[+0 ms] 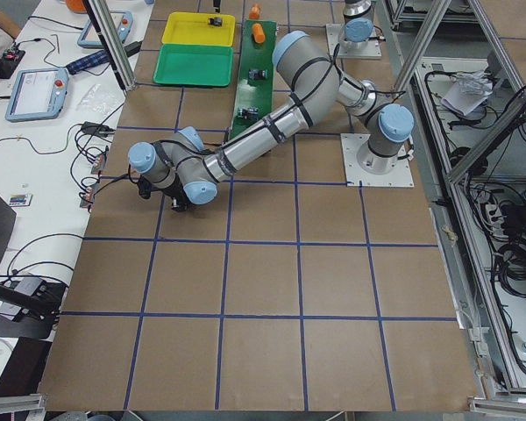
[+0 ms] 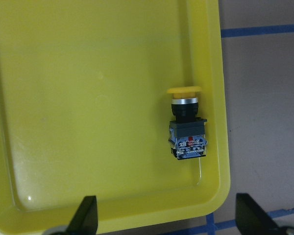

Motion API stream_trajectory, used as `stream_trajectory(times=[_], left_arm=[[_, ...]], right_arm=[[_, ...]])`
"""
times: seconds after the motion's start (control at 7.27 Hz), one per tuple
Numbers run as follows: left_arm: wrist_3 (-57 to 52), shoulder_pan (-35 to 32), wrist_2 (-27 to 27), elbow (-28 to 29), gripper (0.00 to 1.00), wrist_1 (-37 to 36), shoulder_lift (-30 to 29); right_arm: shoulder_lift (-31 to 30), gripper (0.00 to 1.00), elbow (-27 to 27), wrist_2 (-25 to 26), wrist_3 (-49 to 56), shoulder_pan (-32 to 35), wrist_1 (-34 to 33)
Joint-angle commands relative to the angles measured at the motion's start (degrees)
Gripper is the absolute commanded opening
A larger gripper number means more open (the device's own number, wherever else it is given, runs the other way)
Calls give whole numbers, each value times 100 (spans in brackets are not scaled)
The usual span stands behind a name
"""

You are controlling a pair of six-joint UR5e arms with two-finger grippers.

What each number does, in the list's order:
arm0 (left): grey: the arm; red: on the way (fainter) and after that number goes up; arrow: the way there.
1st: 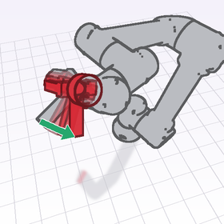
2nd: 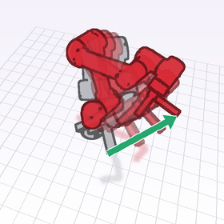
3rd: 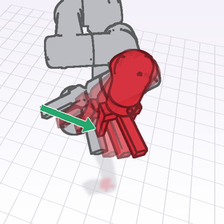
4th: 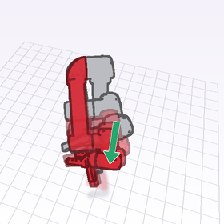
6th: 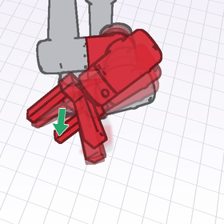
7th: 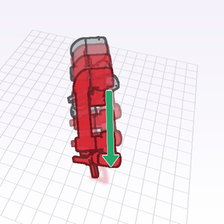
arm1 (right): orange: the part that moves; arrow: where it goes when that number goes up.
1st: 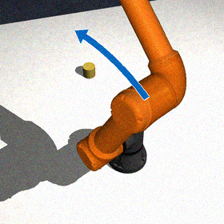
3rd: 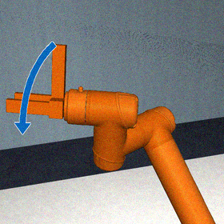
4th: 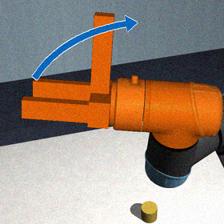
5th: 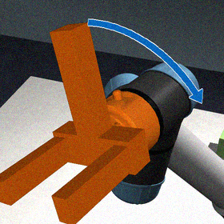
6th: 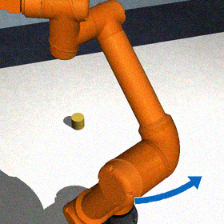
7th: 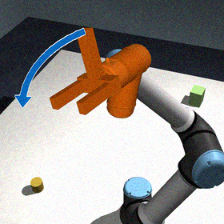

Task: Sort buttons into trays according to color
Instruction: 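Carry the yellow-topped button onto the belt's near end and release it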

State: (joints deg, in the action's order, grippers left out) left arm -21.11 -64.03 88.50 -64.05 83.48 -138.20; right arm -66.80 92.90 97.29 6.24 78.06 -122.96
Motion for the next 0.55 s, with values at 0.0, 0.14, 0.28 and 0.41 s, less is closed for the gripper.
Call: stream_trajectory(times=[0.0, 0.14, 0.28, 0.41], left_arm=[[-25, -91, 0, -447, 0, 616, 632], [-34, -170, 9, -798, 0, 643, 1080], [-42, -223, -8, -1297, 0, 661, 1651], [27, -363, -130, -2129, 0, 705, 2283]], right_arm=[[0, 100, 0, 0, 0, -1, 0], [0, 100, 0, -9, 0, 7, 0], [0, 100, 0, -17, 0, 7, 0], [0, 100, 0, -9, 0, -1, 0]])
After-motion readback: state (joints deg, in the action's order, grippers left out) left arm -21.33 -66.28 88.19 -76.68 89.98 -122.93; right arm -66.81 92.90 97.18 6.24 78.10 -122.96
